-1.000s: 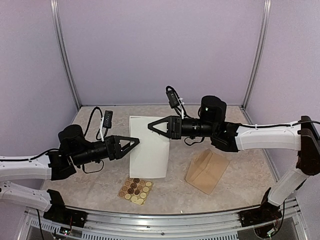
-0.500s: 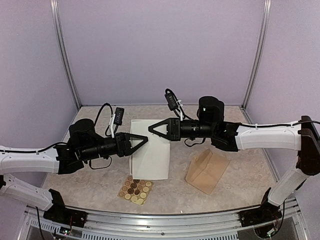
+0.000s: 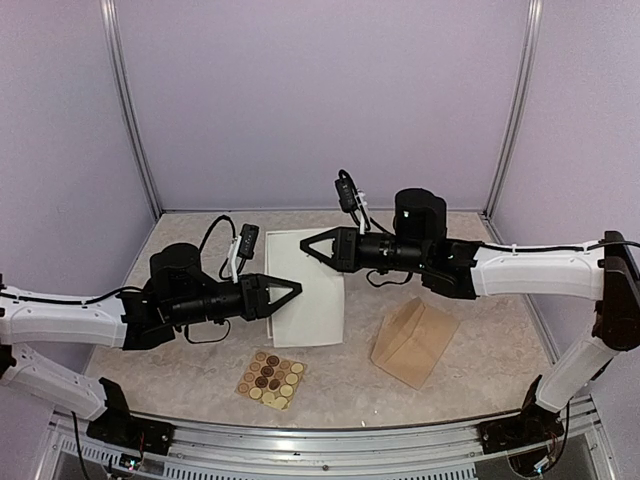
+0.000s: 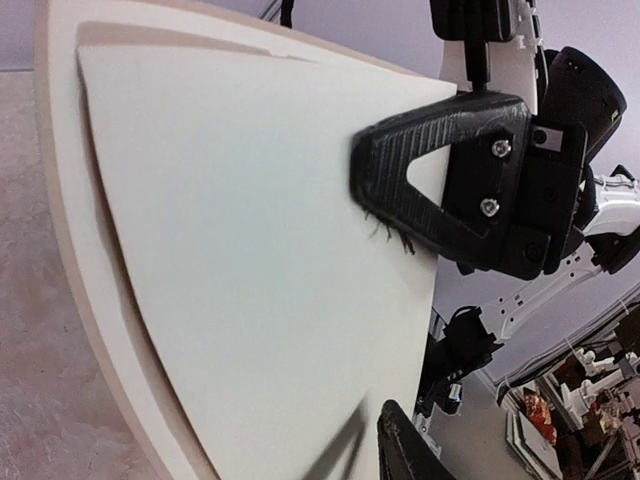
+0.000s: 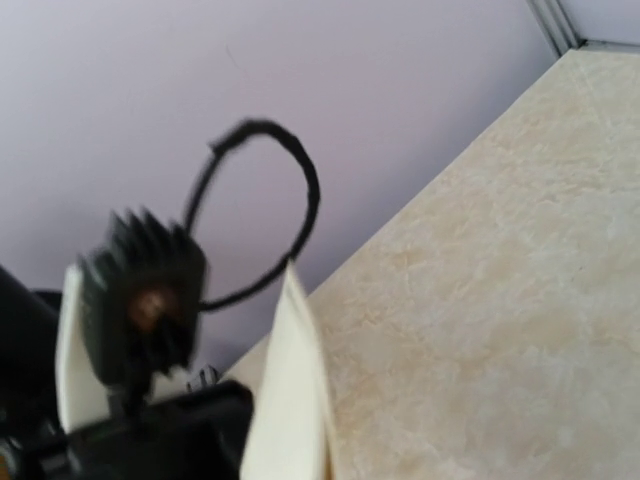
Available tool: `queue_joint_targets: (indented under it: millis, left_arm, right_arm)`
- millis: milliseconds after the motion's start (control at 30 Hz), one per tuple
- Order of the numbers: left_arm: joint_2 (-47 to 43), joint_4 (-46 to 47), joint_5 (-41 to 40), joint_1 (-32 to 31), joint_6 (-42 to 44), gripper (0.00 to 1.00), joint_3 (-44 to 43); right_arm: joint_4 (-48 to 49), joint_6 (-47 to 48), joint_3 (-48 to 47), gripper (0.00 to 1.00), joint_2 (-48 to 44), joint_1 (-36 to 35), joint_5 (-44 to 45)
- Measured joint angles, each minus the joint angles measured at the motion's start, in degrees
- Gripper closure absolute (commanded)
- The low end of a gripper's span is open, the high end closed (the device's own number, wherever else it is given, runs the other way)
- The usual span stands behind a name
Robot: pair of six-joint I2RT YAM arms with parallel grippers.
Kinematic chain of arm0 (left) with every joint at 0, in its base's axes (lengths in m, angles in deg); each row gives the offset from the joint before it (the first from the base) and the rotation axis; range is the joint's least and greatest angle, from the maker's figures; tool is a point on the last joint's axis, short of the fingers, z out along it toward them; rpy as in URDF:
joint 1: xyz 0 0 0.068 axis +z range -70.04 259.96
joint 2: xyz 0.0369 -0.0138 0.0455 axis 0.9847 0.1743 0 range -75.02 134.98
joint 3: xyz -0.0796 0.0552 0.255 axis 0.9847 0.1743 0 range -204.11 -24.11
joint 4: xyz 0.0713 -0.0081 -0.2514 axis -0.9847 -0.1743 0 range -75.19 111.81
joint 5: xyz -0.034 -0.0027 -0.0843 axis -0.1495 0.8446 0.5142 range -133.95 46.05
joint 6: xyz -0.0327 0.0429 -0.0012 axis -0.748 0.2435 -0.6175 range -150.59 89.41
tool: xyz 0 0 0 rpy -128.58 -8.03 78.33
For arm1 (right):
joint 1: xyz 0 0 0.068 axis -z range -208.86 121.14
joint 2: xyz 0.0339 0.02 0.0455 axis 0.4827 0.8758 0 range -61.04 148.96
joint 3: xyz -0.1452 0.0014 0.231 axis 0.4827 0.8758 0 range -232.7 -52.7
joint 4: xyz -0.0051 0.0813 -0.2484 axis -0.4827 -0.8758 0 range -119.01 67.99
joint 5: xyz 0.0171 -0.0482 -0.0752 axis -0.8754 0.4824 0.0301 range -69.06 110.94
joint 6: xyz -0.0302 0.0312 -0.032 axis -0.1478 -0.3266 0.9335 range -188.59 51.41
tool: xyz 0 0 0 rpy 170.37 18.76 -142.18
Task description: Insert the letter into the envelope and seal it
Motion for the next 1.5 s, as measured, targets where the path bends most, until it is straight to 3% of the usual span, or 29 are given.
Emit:
queue_joint_targets:
  millis: [167,300,633,800,967,1200,1500]
  left_arm:
    - [1.2,0.0,-0.5,-0.3,-0.9,0.92,0.0]
    - [1.2,0.7,-1.6,-0.4,-1.6,0.99,0.1]
    - [-2.3,5.7,-4.6,-0.4,-3.5,1.00,4.6]
    - [-4.8,9.3,-2.1,1.0,-5.3,1.00,5.3]
    - [-6.6,13.8,3.3,2.2,-7.0,1.00,5.3]
    - [-8.8,17.3,8.8,2.8,-8.5,1.00,5.3]
    - [-9.9,19.7,9.6,3.5,-9.9,1.00,6.2]
  right_arm:
    - [0.1,-0.2,-0.3,0.83,0.1,-0.3,0.4]
    - [0.3,-0.6,-0.3,0.76,0.3,-0.3,0.2]
    - [4.0,-2.8,2.1,0.37,0.3,-0.2,-2.2]
    - [11.1,-4.8,7.1,0.31,0.2,0.5,-10.3]
    - [17.8,-6.5,11.6,0.33,-1.3,0.7,-18.9]
    - [25.7,-8.6,14.0,0.51,-5.0,0.8,-26.1]
    - [28.0,-9.4,14.3,0.72,-5.5,0.8,-30.0]
